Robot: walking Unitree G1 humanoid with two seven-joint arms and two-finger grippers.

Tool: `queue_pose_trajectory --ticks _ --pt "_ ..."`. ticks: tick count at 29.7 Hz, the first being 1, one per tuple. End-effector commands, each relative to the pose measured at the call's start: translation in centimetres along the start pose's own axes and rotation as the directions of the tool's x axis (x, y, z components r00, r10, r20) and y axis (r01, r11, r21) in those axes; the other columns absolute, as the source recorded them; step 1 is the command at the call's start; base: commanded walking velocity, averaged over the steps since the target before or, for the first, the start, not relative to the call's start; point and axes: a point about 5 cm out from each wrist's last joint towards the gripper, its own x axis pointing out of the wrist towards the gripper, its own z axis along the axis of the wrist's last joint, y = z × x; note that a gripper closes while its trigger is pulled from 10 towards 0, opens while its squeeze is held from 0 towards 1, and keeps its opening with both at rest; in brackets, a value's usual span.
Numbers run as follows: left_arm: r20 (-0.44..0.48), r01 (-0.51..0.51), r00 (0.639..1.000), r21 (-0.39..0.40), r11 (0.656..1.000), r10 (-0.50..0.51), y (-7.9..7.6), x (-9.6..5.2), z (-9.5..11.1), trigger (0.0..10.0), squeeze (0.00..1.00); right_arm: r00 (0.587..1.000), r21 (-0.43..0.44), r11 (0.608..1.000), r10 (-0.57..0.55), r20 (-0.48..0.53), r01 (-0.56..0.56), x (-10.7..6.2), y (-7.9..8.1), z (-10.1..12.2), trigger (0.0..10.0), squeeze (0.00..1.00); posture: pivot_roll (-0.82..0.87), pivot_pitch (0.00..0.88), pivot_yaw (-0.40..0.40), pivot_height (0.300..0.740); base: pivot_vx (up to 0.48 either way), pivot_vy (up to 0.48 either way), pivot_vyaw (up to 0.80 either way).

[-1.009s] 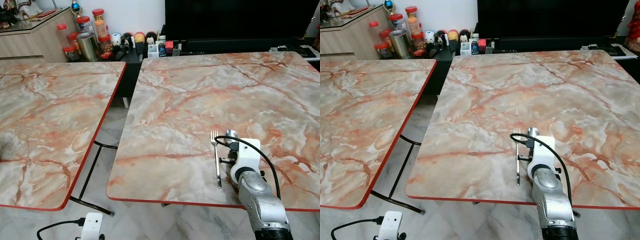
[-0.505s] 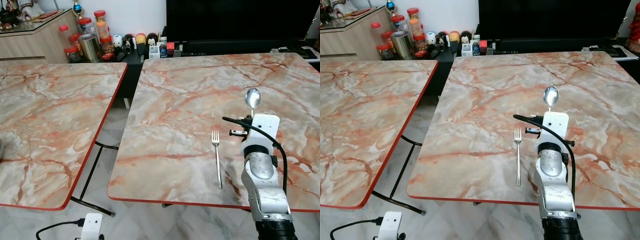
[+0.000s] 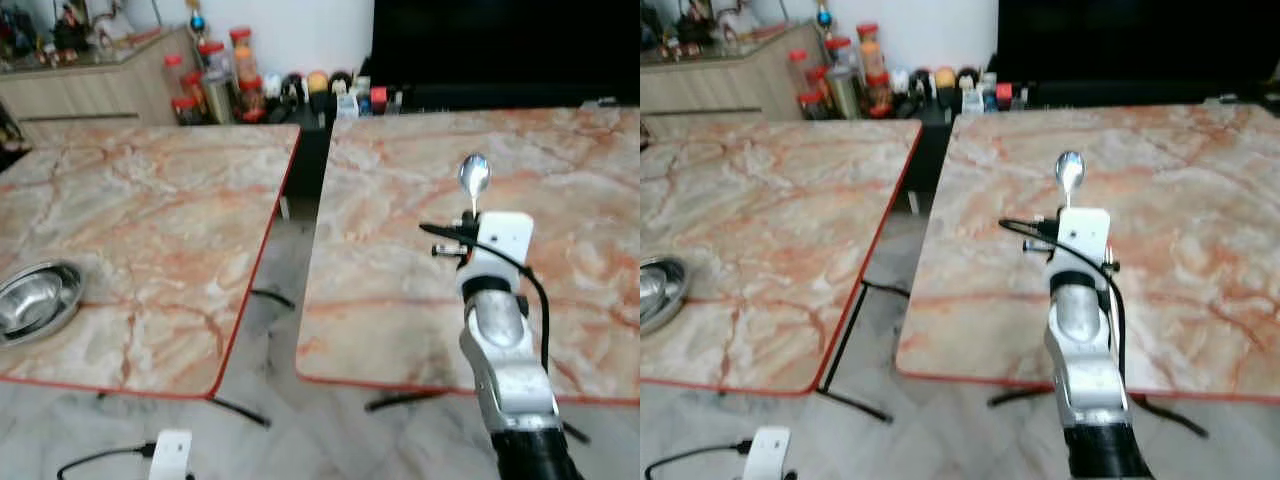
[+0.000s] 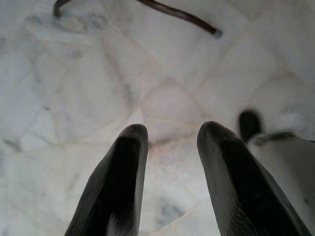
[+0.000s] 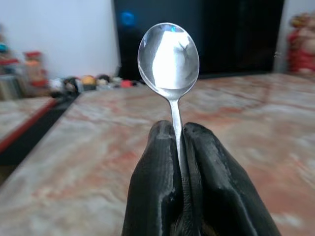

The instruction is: Setting the table

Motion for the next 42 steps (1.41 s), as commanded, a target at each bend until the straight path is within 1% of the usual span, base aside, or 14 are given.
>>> queue_pose_trajectory --ticks 1,11,29,42 --pt "-0.017 -0.029 0.999 -0.002 1.000 0.029 0.98 -0.06 -0.42 10.0 0.00 0.999 0.027 0.999 0.031 0.035 -0.032 0.06 0.98 0.93 10.0 0.00 -0.05 0.027 0.070 0.740 0.000 0.480 0.00" --pt "-0.019 -0.036 0.999 -0.010 0.999 0.036 1.04 -0.06 -0.42 10.0 0.00 0.998 0.032 0.998 0.054 0.034 -0.055 0.23 1.45 0.99 10.0 0.00 -0.05 0.032 0.068 0.740 0.000 0.480 0.00" --pt "-0.016 -0.041 0.999 -0.012 0.999 0.041 1.15 0.00 -0.15 10.0 0.00 0.999 0.014 0.999 0.040 0.018 -0.041 0.58 0.68 0.54 10.0 0.00 -0.05 0.036 0.071 0.740 0.000 0.480 0.00" --pt "-0.010 -0.041 0.999 -0.007 0.999 0.041 1.16 0.03 0.02 10.0 0.00 0.998 0.016 0.998 0.057 0.015 -0.057 0.48 1.00 0.38 10.0 0.00 -0.04 0.035 0.070 0.740 0.000 0.480 0.00"
